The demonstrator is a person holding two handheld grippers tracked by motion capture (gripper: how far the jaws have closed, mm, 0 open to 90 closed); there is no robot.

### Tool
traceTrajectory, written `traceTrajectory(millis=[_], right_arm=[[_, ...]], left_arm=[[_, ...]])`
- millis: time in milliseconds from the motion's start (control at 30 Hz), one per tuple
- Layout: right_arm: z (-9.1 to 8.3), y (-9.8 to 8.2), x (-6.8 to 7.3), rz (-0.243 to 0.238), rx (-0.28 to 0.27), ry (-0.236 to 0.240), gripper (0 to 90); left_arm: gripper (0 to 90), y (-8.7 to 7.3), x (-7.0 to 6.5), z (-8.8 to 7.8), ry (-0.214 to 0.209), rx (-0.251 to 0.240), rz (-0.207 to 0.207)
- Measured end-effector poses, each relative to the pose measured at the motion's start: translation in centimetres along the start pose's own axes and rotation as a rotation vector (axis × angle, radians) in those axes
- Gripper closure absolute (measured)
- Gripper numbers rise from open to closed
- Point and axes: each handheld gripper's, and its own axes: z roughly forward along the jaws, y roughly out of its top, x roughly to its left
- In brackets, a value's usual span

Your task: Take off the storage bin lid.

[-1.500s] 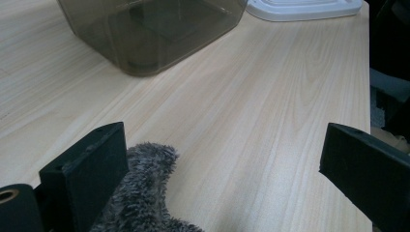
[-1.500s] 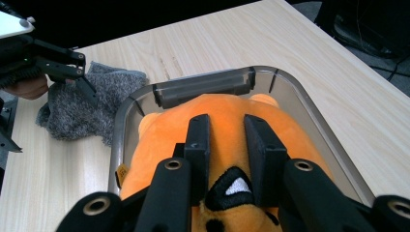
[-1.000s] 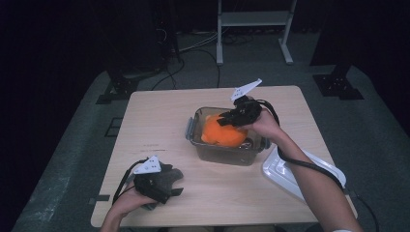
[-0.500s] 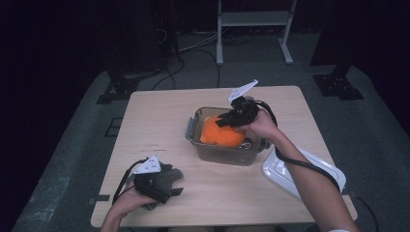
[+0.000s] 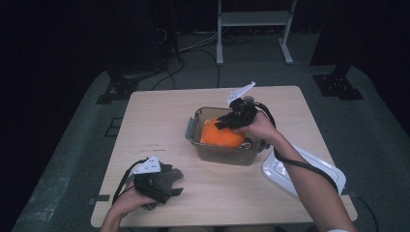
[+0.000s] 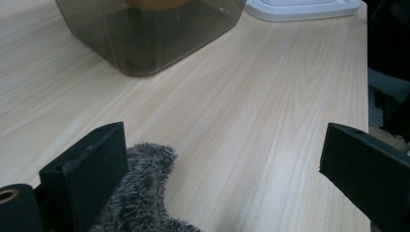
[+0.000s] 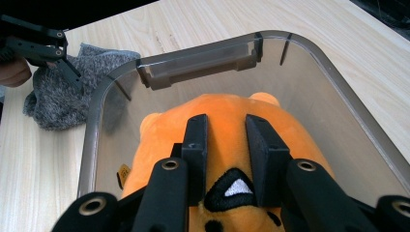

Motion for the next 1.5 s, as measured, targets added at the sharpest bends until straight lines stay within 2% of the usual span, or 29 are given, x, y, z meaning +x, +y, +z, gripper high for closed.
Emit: traceTrajectory(millis=[900, 1500], right_arm=[[0.54, -0.21, -0.08, 0.016, 0.019, 0.018, 67.0], [0.87, -0.50, 0.04, 0.017, 0.046, 0.021, 67.8]], left_arm=[[2.4, -0.01, 0.05, -0.05, 0.003, 0.000, -0.001], [2.4, 0.00, 0.04, -0.06, 0.003, 0.001, 0.000]])
